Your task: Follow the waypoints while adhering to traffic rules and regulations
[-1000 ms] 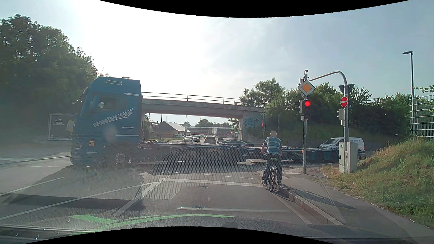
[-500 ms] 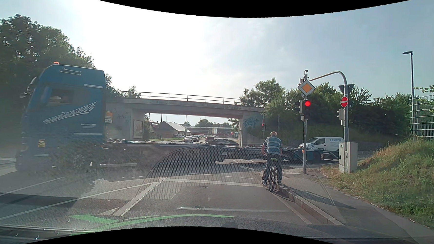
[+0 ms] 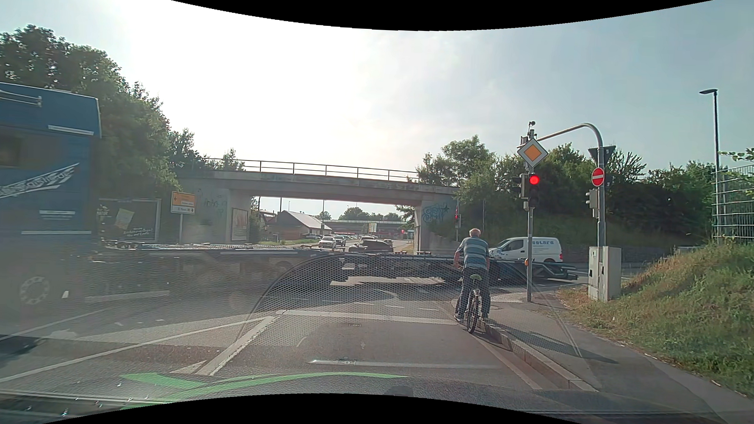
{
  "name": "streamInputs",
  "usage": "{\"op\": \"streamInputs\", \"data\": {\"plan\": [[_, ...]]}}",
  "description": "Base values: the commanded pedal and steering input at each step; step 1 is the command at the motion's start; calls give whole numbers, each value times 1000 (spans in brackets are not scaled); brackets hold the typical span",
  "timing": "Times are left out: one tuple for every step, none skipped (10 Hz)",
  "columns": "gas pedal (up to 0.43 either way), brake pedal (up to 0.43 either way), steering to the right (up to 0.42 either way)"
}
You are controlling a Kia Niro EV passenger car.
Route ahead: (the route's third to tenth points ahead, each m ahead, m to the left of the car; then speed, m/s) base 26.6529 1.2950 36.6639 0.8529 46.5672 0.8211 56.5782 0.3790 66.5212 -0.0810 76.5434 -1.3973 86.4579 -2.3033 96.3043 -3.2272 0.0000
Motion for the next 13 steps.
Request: {"op": "streamInputs", "data": {"plan": [[0,293,1],[0,287,1],[0,293,1],[0,293,2],[0,299,2],[0,293,2],[0,293,2],[0,293,2],[0,299,2],[0,299,2],[0,299,1],[0,299,1],[0,299,2]]}}
